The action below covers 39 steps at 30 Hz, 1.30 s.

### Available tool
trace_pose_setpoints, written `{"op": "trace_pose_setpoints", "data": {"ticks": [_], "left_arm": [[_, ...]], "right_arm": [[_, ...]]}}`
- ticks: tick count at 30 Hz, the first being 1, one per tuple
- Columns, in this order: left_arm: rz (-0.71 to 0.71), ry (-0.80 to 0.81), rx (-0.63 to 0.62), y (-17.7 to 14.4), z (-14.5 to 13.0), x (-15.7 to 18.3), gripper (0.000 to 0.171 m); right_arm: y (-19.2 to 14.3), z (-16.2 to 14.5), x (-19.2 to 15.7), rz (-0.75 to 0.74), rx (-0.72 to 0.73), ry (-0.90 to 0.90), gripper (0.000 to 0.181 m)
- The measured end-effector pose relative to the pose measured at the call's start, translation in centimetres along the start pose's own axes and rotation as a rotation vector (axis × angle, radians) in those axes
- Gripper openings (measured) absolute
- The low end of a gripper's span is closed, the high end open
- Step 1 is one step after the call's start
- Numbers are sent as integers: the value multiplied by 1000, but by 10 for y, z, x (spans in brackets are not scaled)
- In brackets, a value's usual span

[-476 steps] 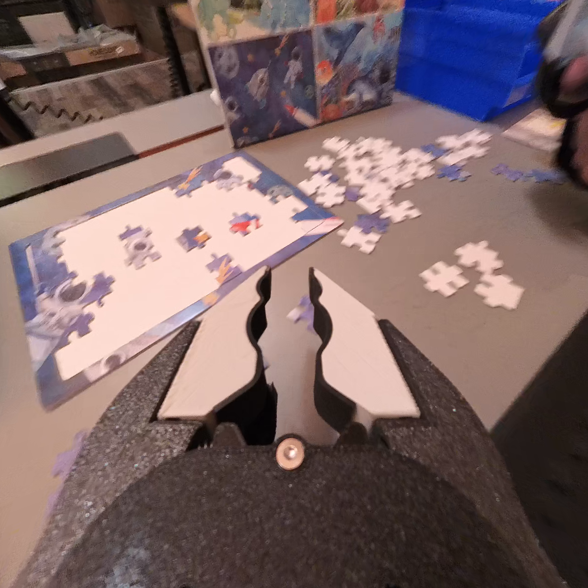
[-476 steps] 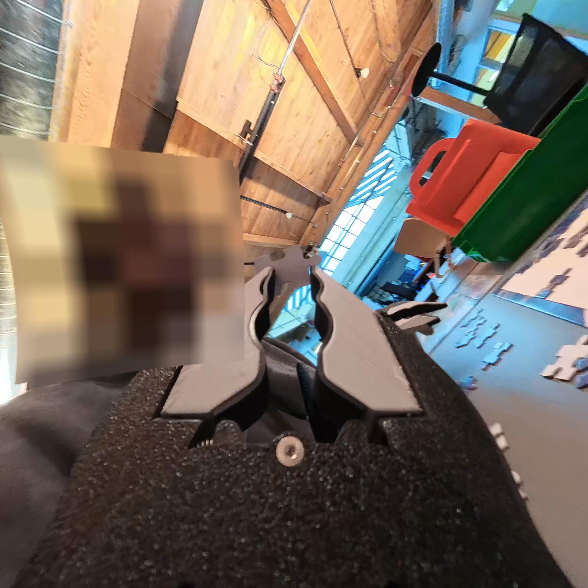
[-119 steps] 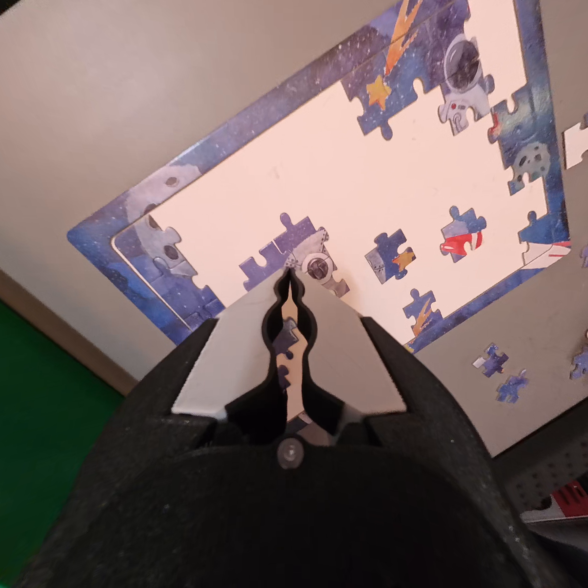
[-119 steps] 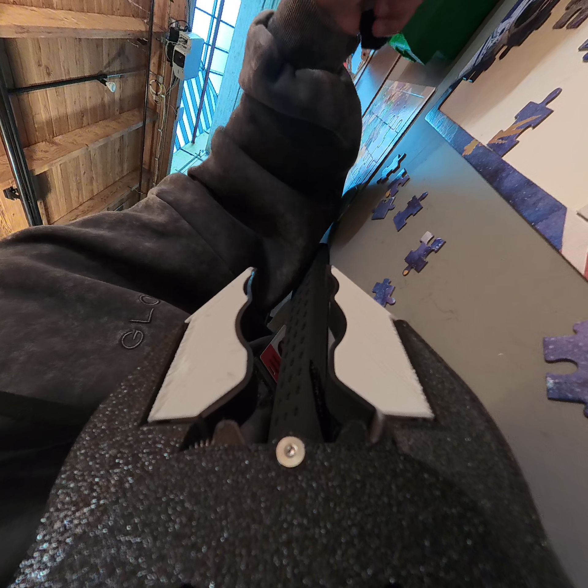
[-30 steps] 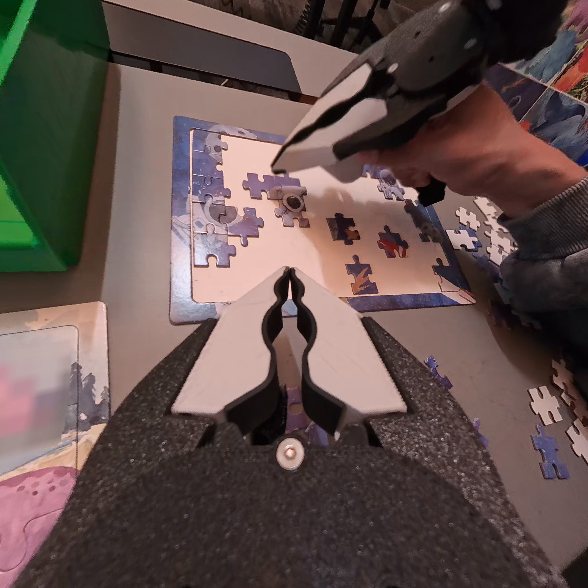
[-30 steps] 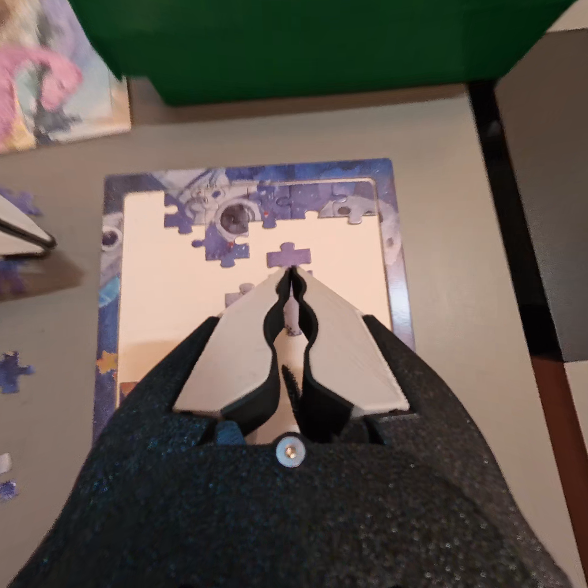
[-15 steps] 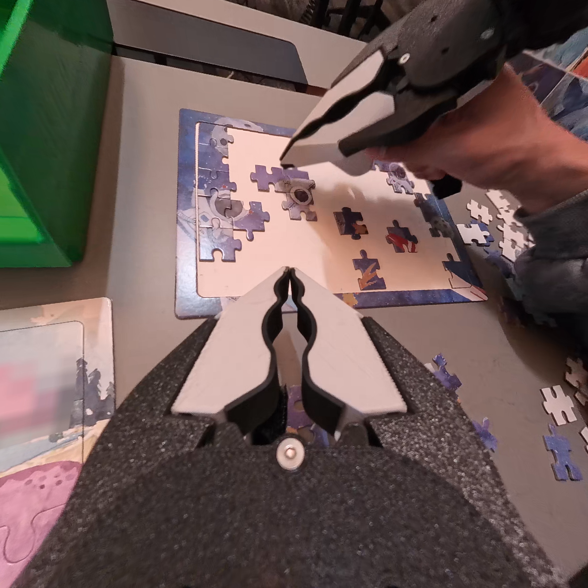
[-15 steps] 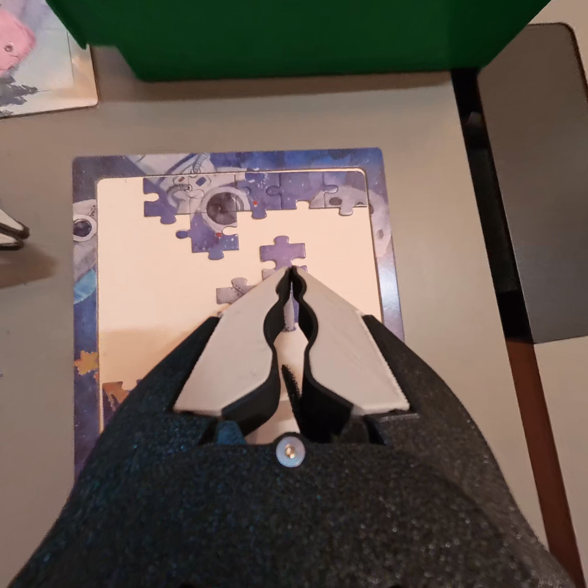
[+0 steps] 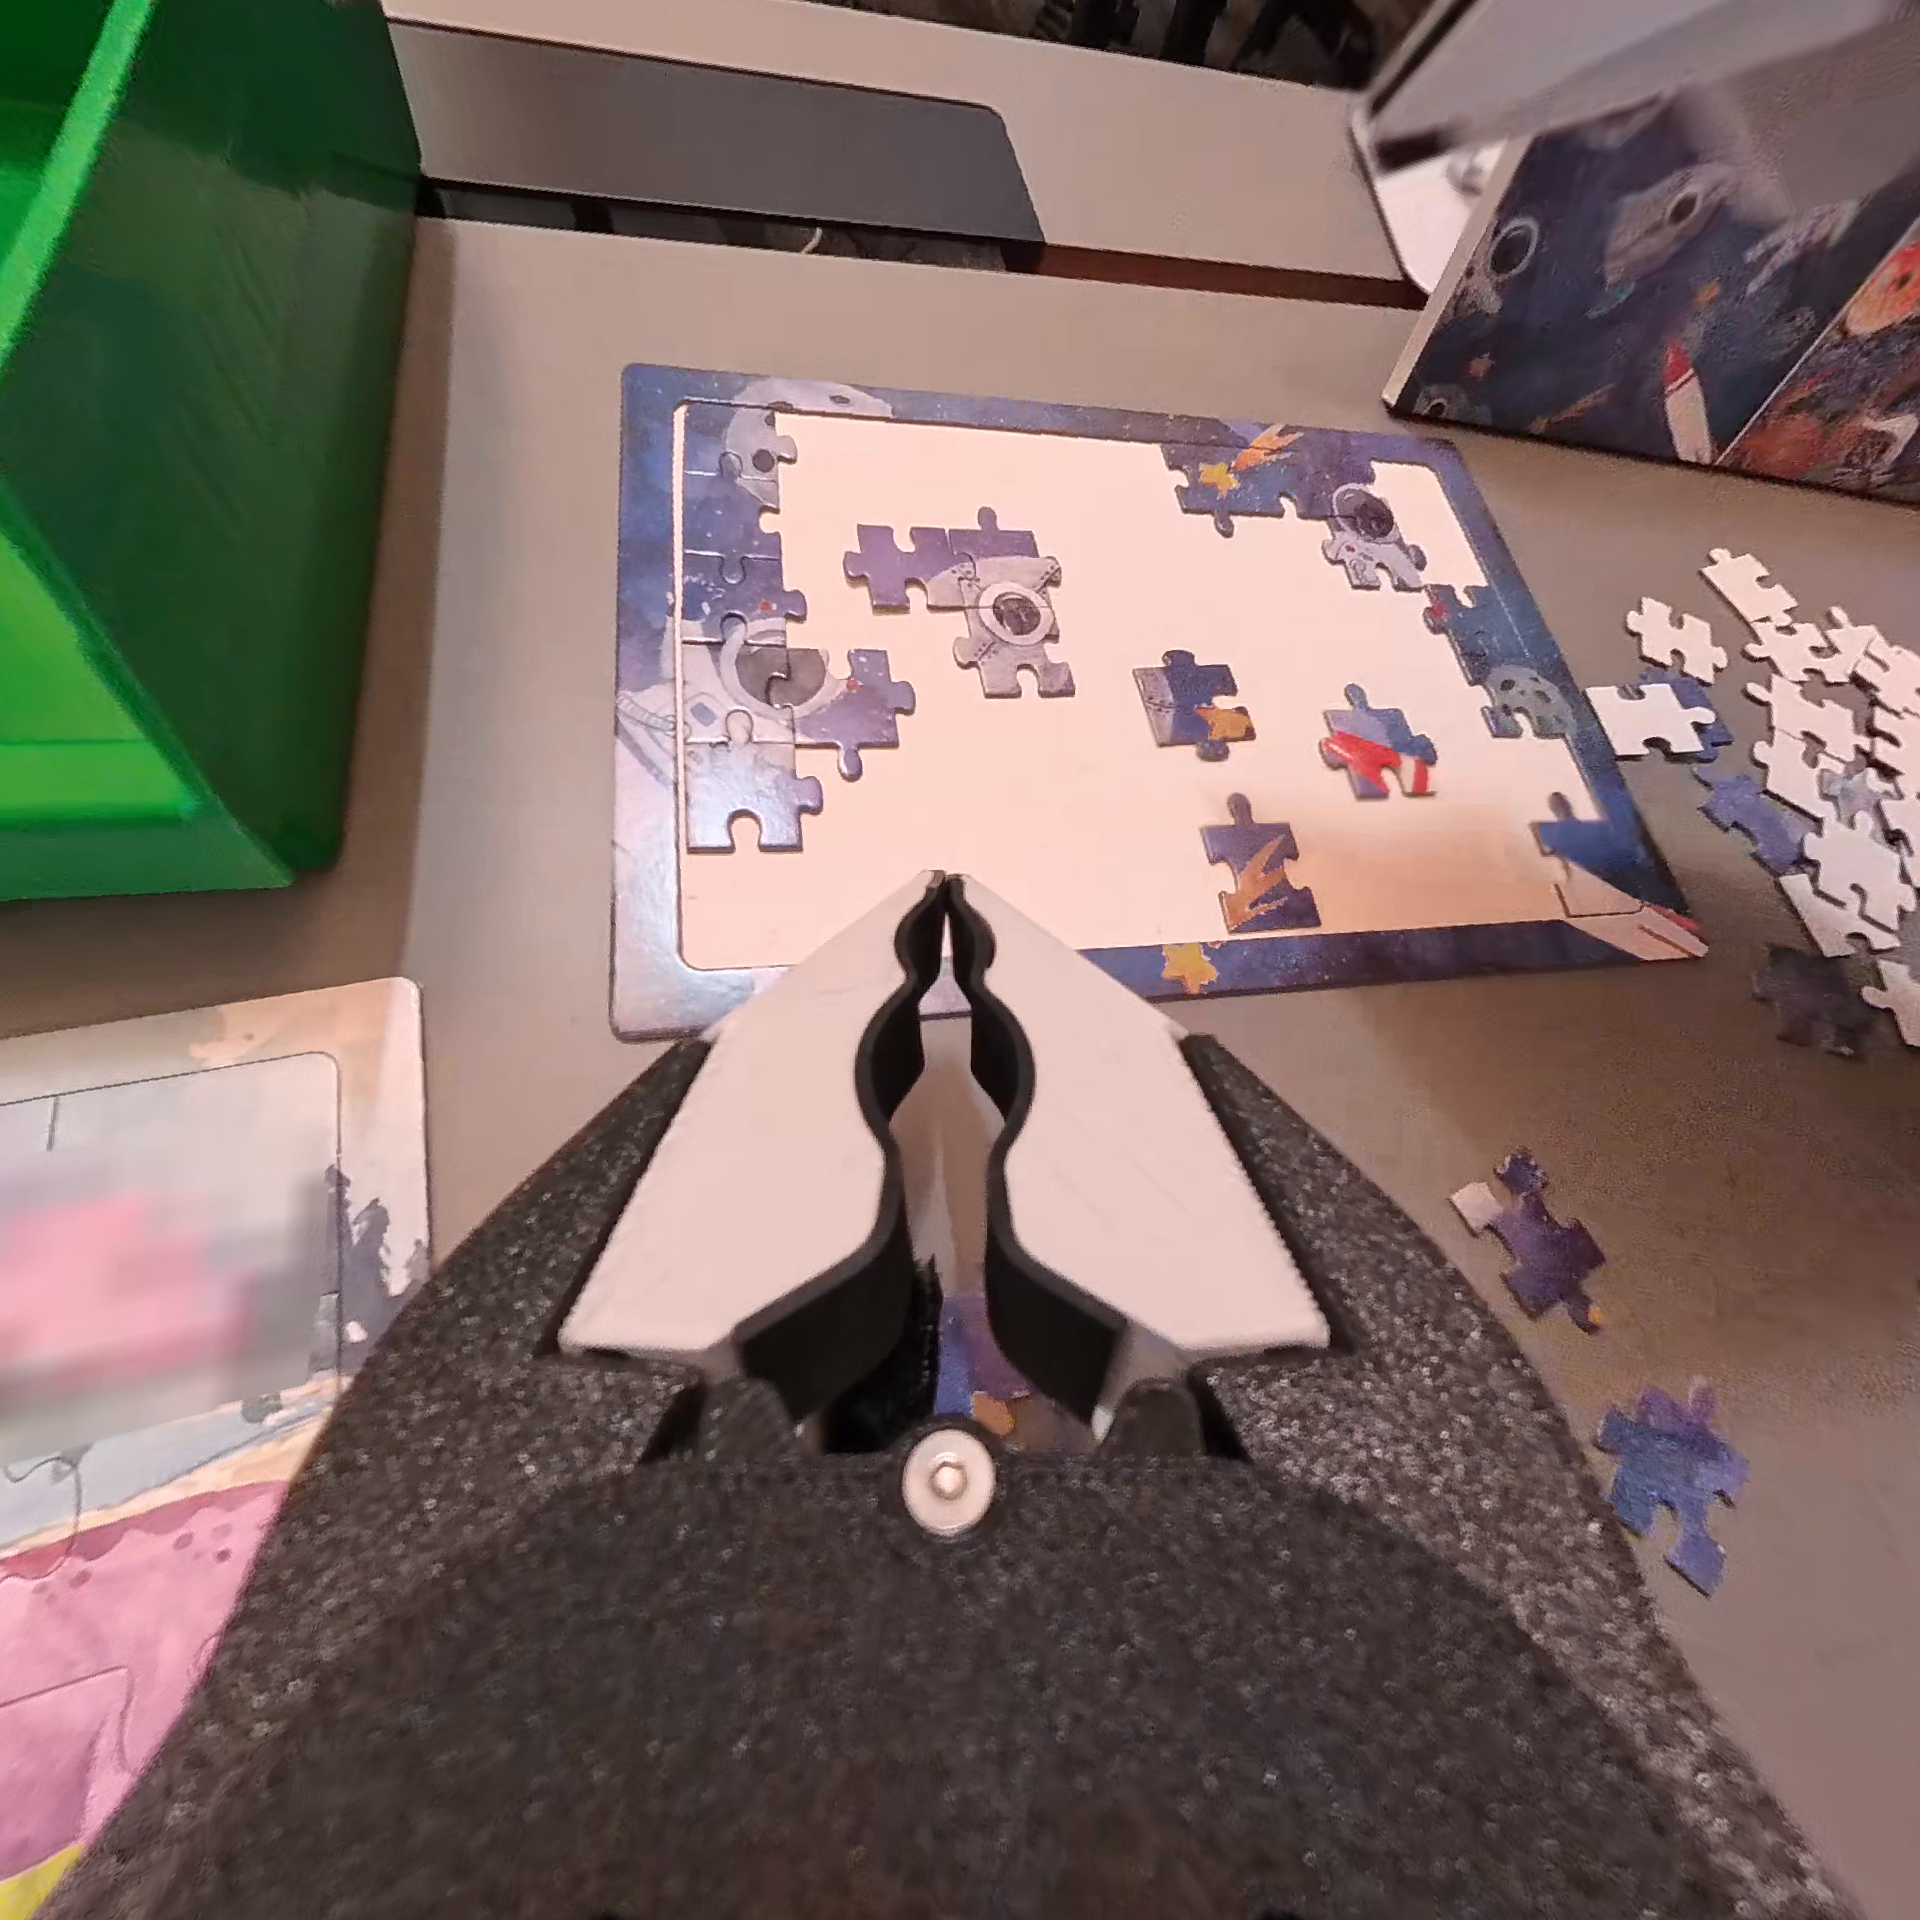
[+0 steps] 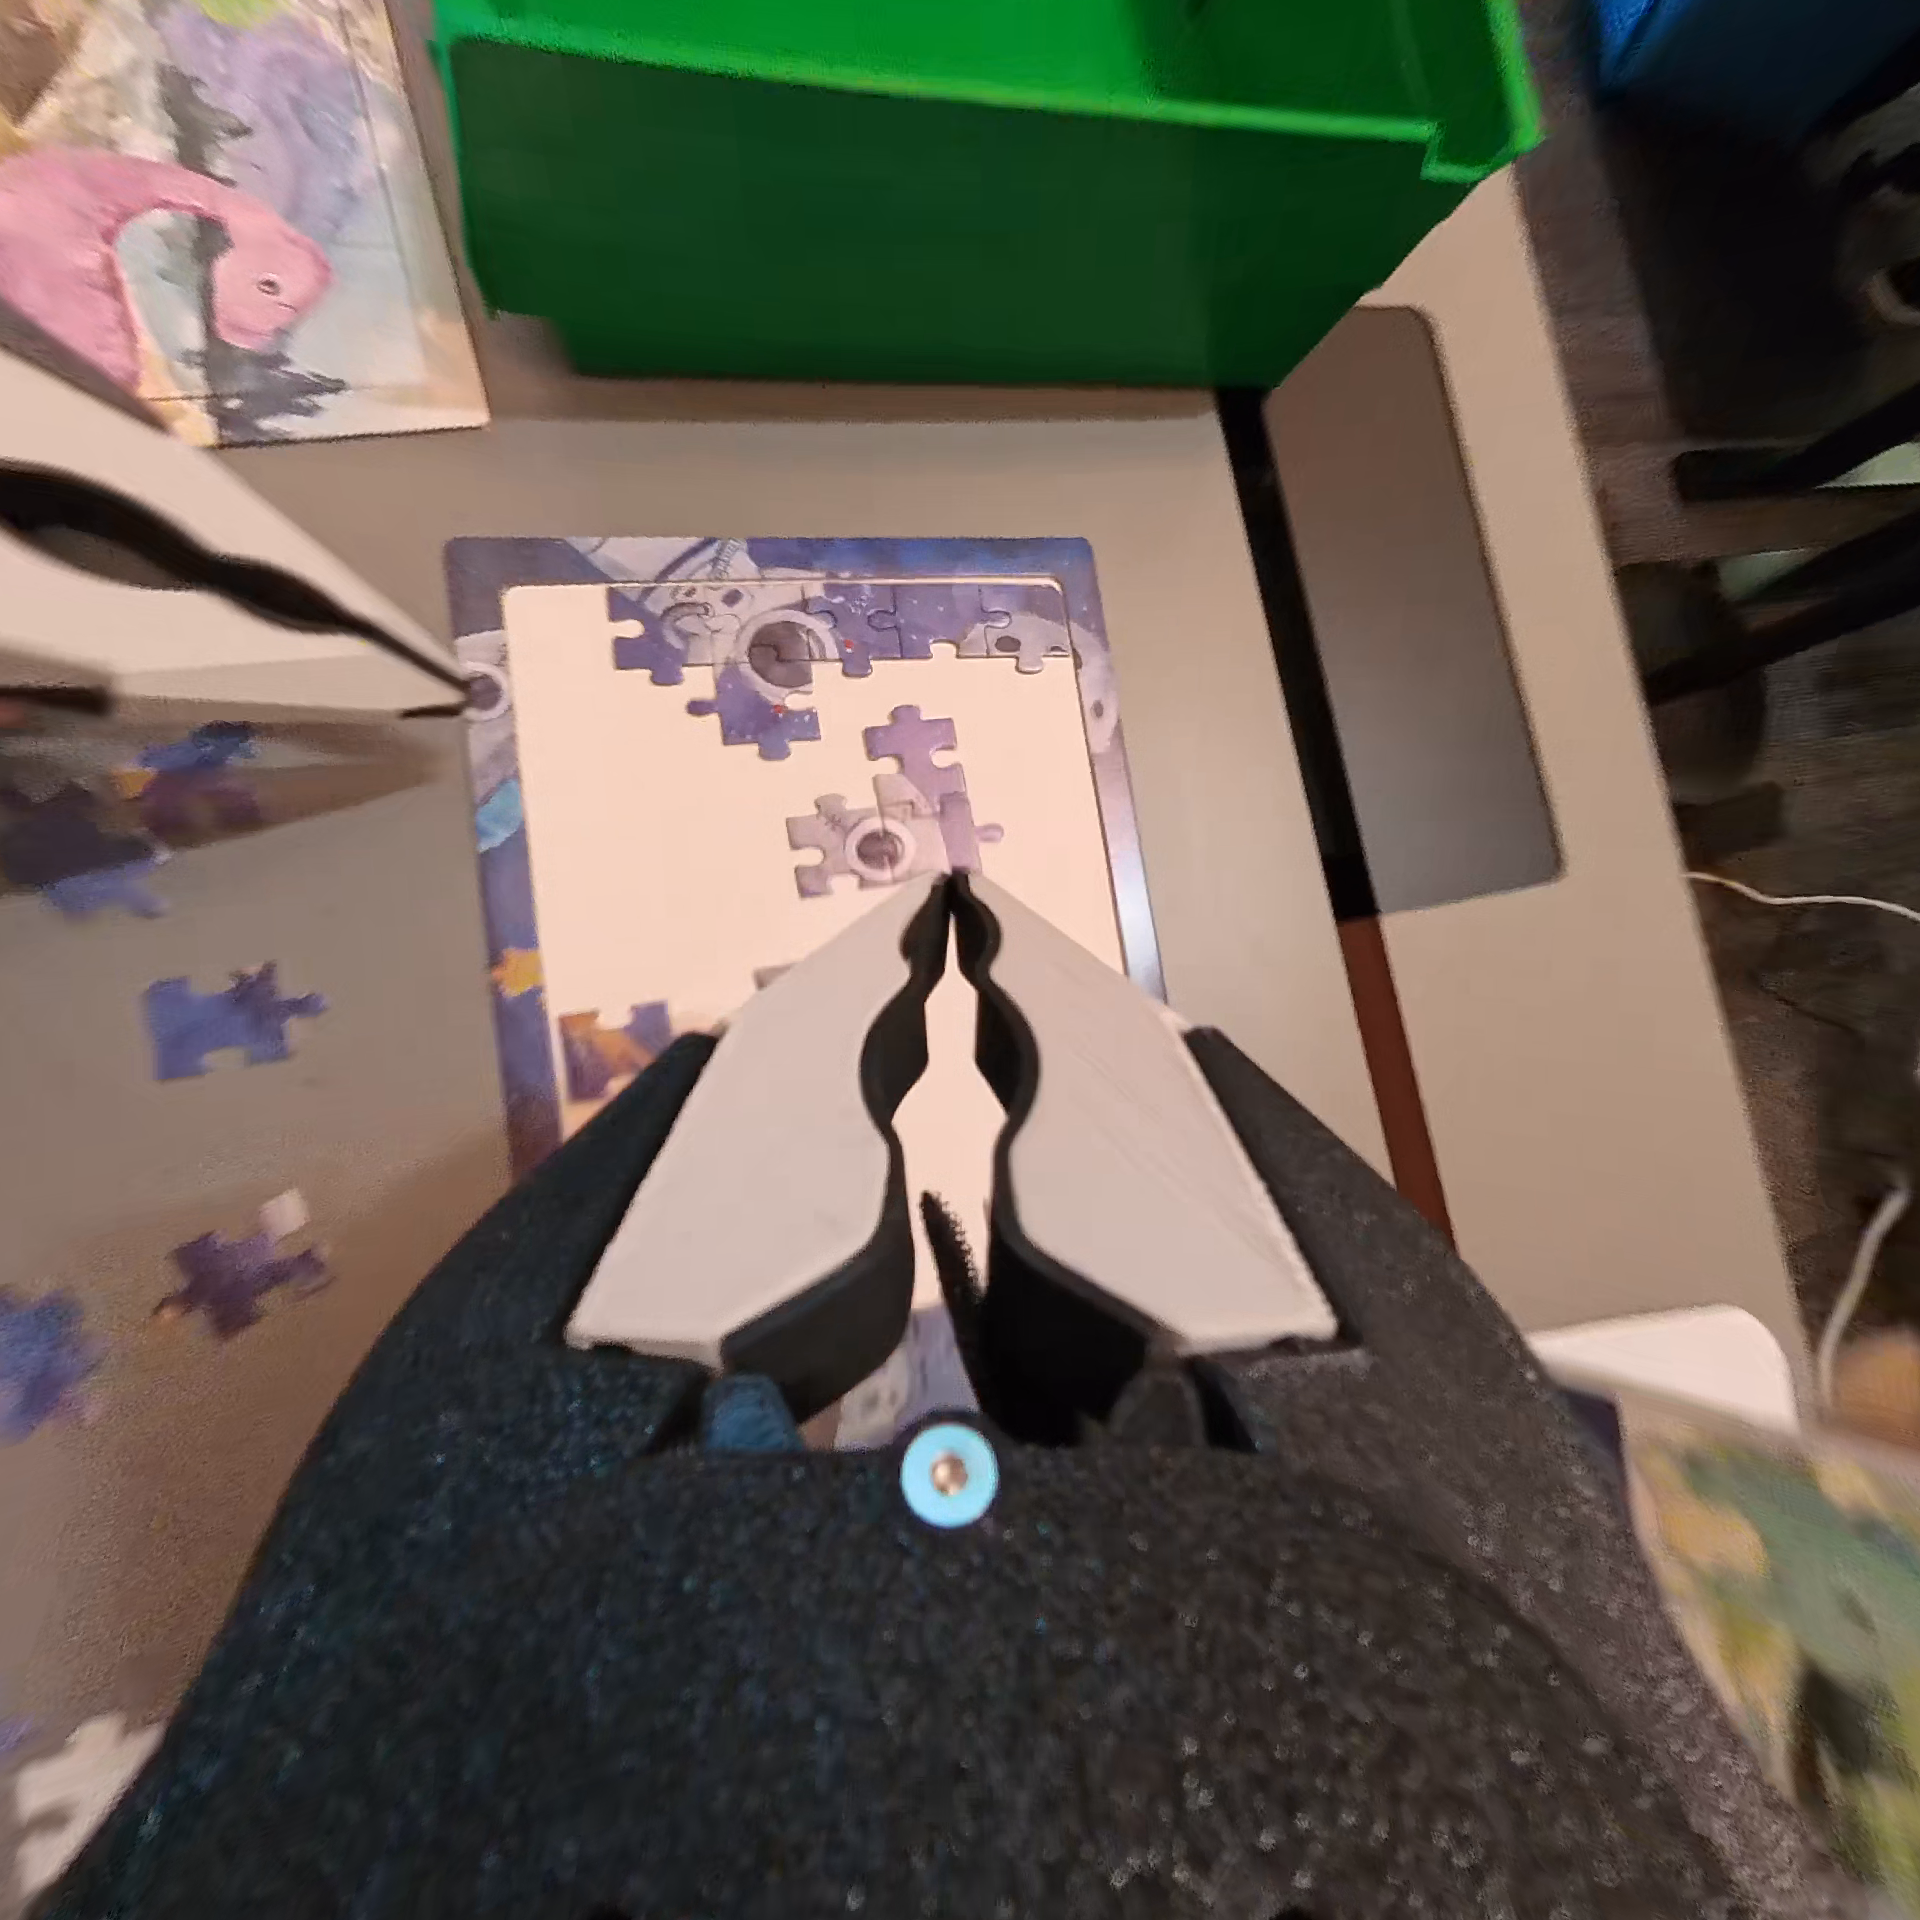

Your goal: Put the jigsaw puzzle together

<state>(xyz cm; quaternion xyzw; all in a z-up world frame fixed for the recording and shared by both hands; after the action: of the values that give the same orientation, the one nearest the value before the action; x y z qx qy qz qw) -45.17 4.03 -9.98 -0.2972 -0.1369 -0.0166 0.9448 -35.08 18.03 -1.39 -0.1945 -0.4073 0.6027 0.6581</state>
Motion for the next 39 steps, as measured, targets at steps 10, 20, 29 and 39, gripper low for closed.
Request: {"op": "trace_pose_setpoints", "data": {"ticks": [10, 20, 29, 39], "left_arm": [[53, 102, 14, 0, 1, 7, 0], [92, 185, 71, -4, 6, 15, 0], [120, 233, 54, 1, 3, 16, 0], [72, 251, 43, 3, 1, 26, 0]], "right_arm": [[-129, -113, -74, -239, 390, 437, 5], [-179, -230, -162, -432, 483, 680, 13], [-181, -252, -151, -386, 513, 844, 12], [-335, -222, -55, -612, 483, 467, 10]]}}
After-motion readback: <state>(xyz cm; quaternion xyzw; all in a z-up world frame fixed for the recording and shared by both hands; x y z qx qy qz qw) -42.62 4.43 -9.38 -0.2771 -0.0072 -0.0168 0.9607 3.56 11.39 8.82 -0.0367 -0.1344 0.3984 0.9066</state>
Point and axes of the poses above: each gripper's, where its closed fingertips meet, y out along the fingers, z out of its top, x = y × z across the jaws, the point moved 6 cm from there along -y, back along the fingers, and after that the axes turned 7 degrees about -y, right-handed, at the moved point
